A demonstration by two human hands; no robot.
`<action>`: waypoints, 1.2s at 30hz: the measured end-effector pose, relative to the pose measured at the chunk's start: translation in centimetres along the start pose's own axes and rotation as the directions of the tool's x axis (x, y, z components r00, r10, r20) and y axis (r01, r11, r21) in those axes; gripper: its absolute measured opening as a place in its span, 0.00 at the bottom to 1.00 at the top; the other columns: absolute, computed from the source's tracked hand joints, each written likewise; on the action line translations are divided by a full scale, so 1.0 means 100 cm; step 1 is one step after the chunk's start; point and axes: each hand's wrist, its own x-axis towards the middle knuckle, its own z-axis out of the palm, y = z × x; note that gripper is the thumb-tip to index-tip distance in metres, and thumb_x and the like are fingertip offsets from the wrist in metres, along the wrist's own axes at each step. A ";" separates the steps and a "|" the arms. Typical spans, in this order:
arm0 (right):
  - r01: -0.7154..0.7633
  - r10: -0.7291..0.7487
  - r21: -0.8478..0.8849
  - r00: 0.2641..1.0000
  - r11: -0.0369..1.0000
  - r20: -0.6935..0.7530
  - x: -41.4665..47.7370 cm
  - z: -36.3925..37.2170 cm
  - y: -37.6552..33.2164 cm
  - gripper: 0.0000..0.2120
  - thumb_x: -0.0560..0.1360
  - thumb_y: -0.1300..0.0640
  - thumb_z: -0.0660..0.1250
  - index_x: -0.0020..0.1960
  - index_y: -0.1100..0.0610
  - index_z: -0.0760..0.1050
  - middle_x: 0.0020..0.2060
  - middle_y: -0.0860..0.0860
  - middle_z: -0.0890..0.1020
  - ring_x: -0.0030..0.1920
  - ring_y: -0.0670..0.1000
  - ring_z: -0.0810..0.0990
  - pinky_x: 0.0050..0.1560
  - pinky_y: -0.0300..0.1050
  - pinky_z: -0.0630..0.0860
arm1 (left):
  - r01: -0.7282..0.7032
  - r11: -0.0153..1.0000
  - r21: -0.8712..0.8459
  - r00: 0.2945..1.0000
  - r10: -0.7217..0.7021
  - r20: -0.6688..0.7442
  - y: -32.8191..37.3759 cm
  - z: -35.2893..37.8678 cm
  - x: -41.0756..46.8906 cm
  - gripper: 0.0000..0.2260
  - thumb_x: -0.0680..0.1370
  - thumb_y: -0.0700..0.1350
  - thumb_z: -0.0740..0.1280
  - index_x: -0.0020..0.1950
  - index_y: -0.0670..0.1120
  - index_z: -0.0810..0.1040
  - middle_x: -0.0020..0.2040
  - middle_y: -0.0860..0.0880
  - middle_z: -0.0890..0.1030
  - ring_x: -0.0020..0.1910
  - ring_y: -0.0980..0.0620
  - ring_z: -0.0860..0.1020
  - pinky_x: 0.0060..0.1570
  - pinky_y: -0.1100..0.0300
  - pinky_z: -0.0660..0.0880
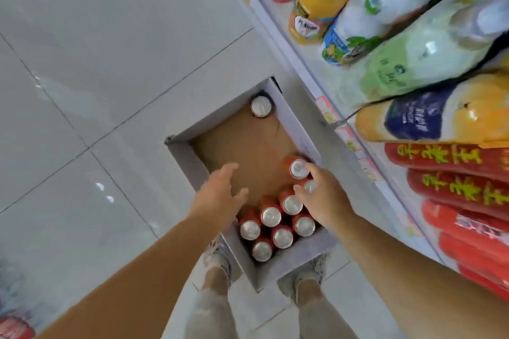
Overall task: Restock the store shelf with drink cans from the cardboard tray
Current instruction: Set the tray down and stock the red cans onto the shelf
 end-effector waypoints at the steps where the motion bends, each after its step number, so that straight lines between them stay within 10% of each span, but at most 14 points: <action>1: 0.013 -0.015 -0.049 0.999 0.999 -0.052 0.019 0.018 0.004 0.24 0.73 0.50 0.70 0.68 0.53 0.70 0.59 0.53 0.77 0.58 0.55 0.76 0.58 0.50 0.74 | -0.006 1.000 -0.016 1.000 0.006 -0.008 -0.004 0.007 0.027 0.27 0.78 0.54 0.67 0.75 0.57 0.61 0.69 0.51 0.72 0.62 0.51 0.75 0.63 0.51 0.74; 11: -0.120 -0.039 -0.352 0.910 0.928 -0.413 0.088 0.114 0.039 0.43 0.63 0.49 0.79 0.73 0.59 0.66 0.64 0.57 0.74 0.55 0.60 0.72 0.56 0.55 0.74 | -0.174 0.981 -0.083 0.978 0.163 -0.131 0.021 0.034 0.179 0.42 0.76 0.51 0.71 0.79 0.62 0.45 0.74 0.43 0.66 0.68 0.44 0.71 0.58 0.59 0.67; 20: -0.068 -0.088 -0.365 0.915 0.929 -0.394 0.095 0.116 0.052 0.37 0.58 0.54 0.82 0.65 0.54 0.73 0.57 0.54 0.78 0.53 0.57 0.72 0.48 0.54 0.75 | -0.210 0.974 -0.090 0.922 0.167 -0.350 0.053 0.046 0.219 0.28 0.73 0.50 0.73 0.66 0.63 0.61 0.60 0.46 0.76 0.52 0.44 0.79 0.51 0.46 0.79; 27: 0.004 0.021 0.118 0.977 0.993 -0.212 0.041 0.064 0.018 0.33 0.64 0.55 0.79 0.65 0.55 0.71 0.57 0.54 0.72 0.57 0.55 0.75 0.56 0.43 0.72 | -0.176 0.984 -0.026 0.958 0.165 -0.236 0.029 -0.004 0.116 0.28 0.71 0.50 0.75 0.66 0.61 0.66 0.56 0.55 0.76 0.55 0.51 0.76 0.52 0.56 0.74; 36: 0.219 -0.136 0.244 0.939 0.945 -0.316 -0.121 -0.123 -0.091 0.31 0.62 0.57 0.80 0.61 0.53 0.70 0.52 0.47 0.65 0.50 0.40 0.66 0.47 0.27 0.62 | -0.137 0.981 -0.140 0.926 0.076 -0.370 0.092 -0.112 -0.134 0.28 0.68 0.57 0.76 0.66 0.64 0.70 0.55 0.57 0.77 0.46 0.58 0.75 0.43 0.71 0.67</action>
